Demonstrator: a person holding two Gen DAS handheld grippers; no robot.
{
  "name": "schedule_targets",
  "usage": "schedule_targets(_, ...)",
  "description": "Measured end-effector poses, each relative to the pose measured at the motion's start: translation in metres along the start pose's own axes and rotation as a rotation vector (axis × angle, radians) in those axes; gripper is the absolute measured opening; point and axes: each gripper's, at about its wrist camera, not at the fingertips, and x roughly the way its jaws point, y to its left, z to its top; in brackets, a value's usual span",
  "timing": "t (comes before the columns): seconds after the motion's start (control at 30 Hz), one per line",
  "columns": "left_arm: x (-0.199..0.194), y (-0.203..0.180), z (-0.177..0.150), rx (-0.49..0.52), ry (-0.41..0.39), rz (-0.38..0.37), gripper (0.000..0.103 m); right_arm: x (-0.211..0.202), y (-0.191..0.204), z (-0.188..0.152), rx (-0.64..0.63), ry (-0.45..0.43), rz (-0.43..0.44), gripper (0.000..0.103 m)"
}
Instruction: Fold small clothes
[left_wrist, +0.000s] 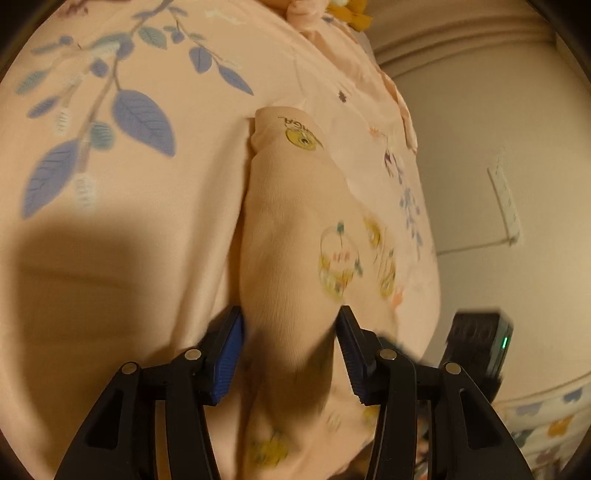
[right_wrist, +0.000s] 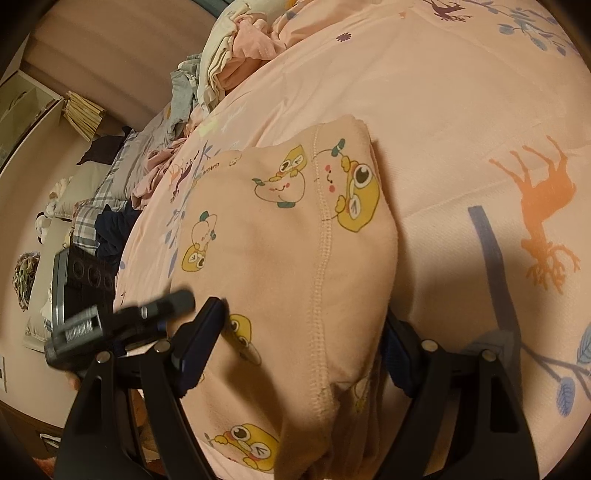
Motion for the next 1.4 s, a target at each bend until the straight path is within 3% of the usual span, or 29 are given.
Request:
schedule_targets(0.13,0.016,-0.011,0.004,0.063,0.036,0.012,0.049,0.0,-0.001,-0.001,0.0,-0.009,0.0,0.079)
schedule_targets(0.27,0.012,-0.011,-0.005,0.081,-0.008,0.064,0.041,0.001,0.002,-0.003,-0.026,-0.034,-0.052,0.062)
schedule_targets(0.37,0.016,-0.03,-0.016,0.213,-0.053,0.183,0.04,0.004,0.009,-0.006,-0.07,-0.051,-0.108,0.053)
schedule_targets(0.4,0.019,-0.041,-0.021,0.274,-0.069,0.256,0.039,0.005,0.012,-0.007,-0.091,-0.054,-0.136,0.051)
schedule_targets(0.5,0.026,-0.056,-0.026,0.356,-0.083,0.374,0.039,0.008,0.016,-0.007,-0.12,-0.064,-0.172,0.047)
schedule_targets(0.53,0.027,-0.057,-0.026,0.361,-0.082,0.382,0.039,0.008,0.014,-0.006,-0.112,-0.066,-0.165,0.046)
schedule_targets(0.63,0.024,-0.05,-0.024,0.324,-0.079,0.346,0.039,0.007,0.008,-0.003,-0.078,-0.068,-0.137,0.044)
schedule_targets(0.8,0.014,-0.057,-0.025,0.327,-0.091,0.336,0.035,-0.002,0.009,-0.007,0.005,-0.086,-0.064,0.027)
schedule_targets(0.97,0.002,-0.074,-0.028,0.363,-0.12,0.335,0.033,-0.013,0.026,-0.009,-0.024,-0.113,-0.072,0.024)
schedule_targets(1.17,-0.048,-0.089,-0.029,0.368,-0.211,0.241,0.032,-0.044,0.063,-0.002,-0.11,-0.191,-0.036,0.024)
schedule_targets(1.4,-0.093,-0.113,-0.03,0.426,-0.322,0.262,0.033,-0.064,0.113,0.007,-0.208,-0.254,-0.012,0.024)
